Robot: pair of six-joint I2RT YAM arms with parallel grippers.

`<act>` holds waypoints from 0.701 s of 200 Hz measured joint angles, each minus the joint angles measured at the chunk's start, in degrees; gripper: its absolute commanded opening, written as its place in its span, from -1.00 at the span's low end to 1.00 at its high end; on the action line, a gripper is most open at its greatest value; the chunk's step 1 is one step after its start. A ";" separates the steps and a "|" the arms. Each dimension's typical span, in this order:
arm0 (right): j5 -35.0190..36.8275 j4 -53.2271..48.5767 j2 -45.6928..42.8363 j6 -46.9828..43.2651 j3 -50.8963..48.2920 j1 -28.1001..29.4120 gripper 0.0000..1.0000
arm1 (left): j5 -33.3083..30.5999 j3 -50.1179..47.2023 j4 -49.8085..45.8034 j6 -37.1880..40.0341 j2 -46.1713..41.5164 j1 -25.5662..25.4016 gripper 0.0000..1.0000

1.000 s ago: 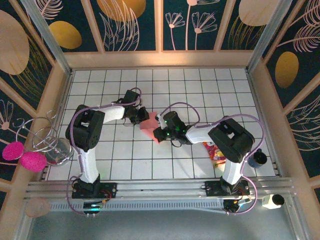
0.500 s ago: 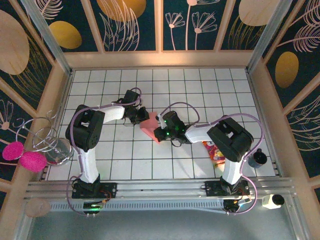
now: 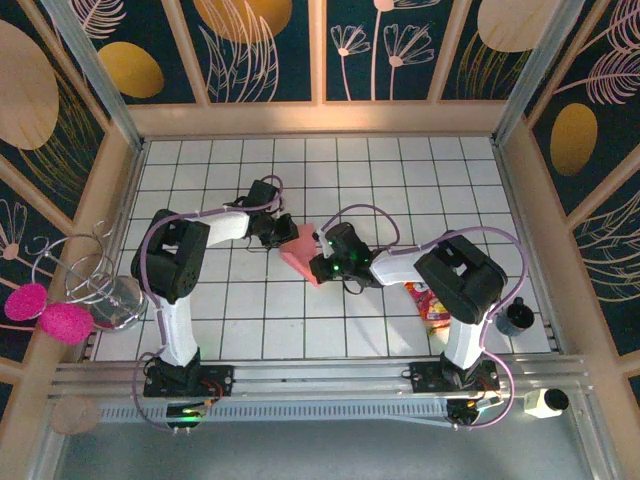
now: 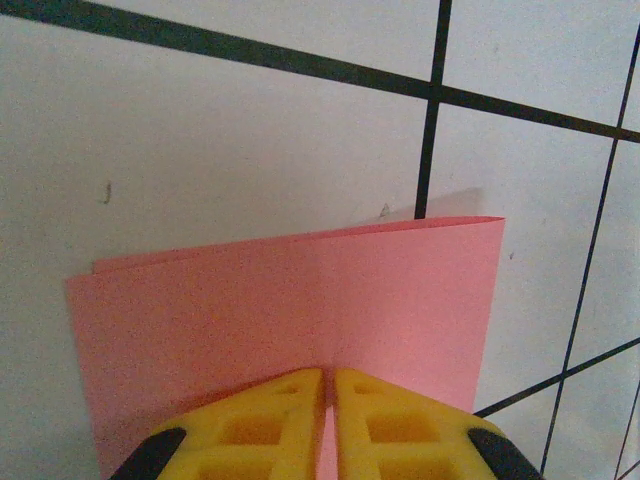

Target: Fold a paper plane with a square sheet of paper (pick it up from the middle)

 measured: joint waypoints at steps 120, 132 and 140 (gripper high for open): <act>-0.07 -0.44 1.07 0.15 1.09 -0.02 -1.00 | -0.74 0.85 -0.90 -0.13 -0.52 -0.07 -0.64; -0.09 -0.44 1.25 0.17 1.29 -0.02 -1.00 | -1.20 0.85 -1.31 -0.50 -1.57 -0.07 -0.57; -0.09 -0.46 1.33 0.17 1.44 -0.02 -1.00 | -1.66 0.74 -1.31 -0.92 -2.71 -0.07 -0.57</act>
